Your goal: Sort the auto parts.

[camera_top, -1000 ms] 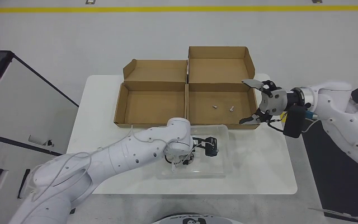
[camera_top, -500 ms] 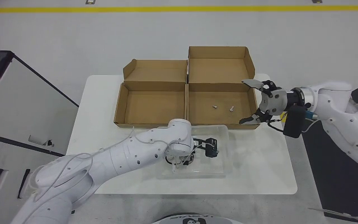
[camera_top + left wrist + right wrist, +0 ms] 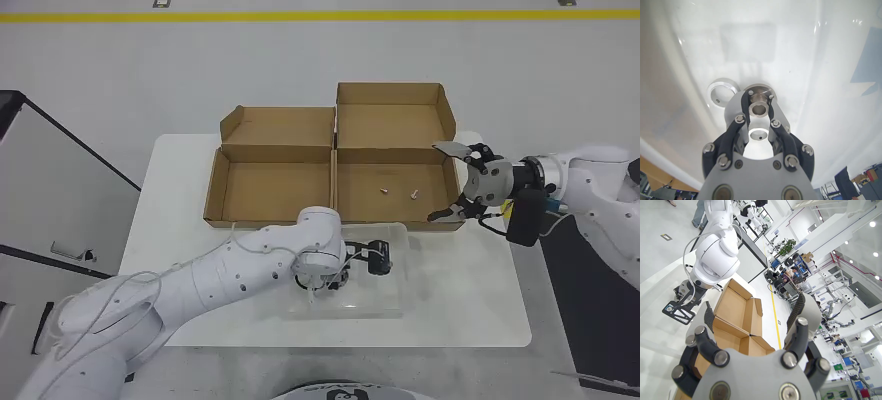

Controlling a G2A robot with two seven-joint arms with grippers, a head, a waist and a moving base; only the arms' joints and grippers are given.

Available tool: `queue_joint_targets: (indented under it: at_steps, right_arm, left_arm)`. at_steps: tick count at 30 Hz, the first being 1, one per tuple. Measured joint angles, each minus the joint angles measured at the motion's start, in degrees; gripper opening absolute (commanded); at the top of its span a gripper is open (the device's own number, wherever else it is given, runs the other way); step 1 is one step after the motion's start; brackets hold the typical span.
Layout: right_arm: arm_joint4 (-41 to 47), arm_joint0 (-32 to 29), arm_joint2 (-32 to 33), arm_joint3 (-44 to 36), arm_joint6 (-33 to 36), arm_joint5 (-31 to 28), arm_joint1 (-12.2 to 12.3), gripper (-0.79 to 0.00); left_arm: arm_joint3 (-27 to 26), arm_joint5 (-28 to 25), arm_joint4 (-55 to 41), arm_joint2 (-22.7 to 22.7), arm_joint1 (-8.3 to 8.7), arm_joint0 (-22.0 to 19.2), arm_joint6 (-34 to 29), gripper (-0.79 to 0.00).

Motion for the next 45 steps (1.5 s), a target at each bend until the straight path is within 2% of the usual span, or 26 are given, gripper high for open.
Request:
queue_joint_targets:
  at_steps: [5,14,22,31,45]
  right_arm:
    - [0.0,0.0,0.0,0.0,0.0,0.0,0.0,0.000]
    - [0.0,0.0,0.0,0.0,0.0,0.0,0.0,0.000]
    - [0.0,0.0,0.0,0.0,0.0,0.0,0.0,0.000]
    - [0.0,0.0,0.0,0.0,0.0,0.0,0.0,0.000]
    - [0.0,0.0,0.0,0.0,0.0,0.0,0.0,0.000]
  left_arm:
    - [-3.6,1.0,-4.0,-1.2,1.39,-3.2,-1.0,-0.785]
    - [-9.9,2.0,-10.8,-4.2,4.98,-8.4,-2.0,-0.785]
    - [-14.8,1.2,-13.9,-11.1,8.33,-9.5,-1.2,-0.785]
    - [-18.1,-2.7,-18.5,-20.8,12.22,-6.0,3.0,-0.785]
    - [-21.3,-13.3,-26.1,-37.1,16.75,5.4,17.6,-0.785]
